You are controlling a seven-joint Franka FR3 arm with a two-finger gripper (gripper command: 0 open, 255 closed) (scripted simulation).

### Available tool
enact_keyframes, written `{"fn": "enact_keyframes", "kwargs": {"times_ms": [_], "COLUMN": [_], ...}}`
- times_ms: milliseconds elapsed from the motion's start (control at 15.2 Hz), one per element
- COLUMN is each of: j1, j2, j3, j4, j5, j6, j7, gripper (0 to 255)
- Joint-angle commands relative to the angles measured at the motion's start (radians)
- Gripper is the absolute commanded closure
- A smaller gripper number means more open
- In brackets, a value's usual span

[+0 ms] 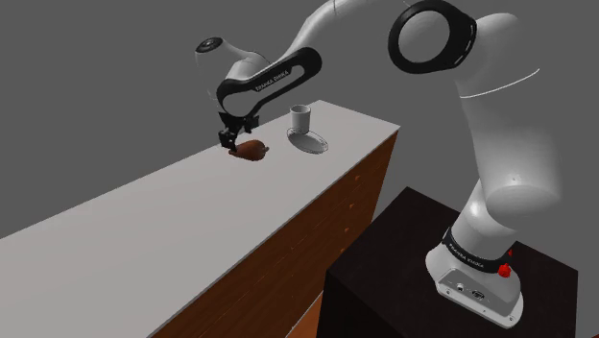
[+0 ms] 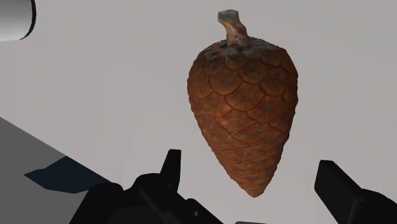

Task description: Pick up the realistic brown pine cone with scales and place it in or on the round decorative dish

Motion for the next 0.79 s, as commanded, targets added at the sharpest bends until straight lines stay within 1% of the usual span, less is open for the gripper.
{"fn": "enact_keyframes", "kwargs": {"times_ms": [0, 396, 726], "j1": [-0.003, -0.008, -0.008], "j2": [0.023, 0.074, 0.074], "j3": [-0.001, -0.016, -0.016], "j4": [0.009, 0.008, 0.008], "j5": [-0.003, -0.022, -0.022], "j6": [0.023, 0.076, 0.076], "j7": [-0.009, 0.001, 0.001], "gripper": [0, 0, 0]}}
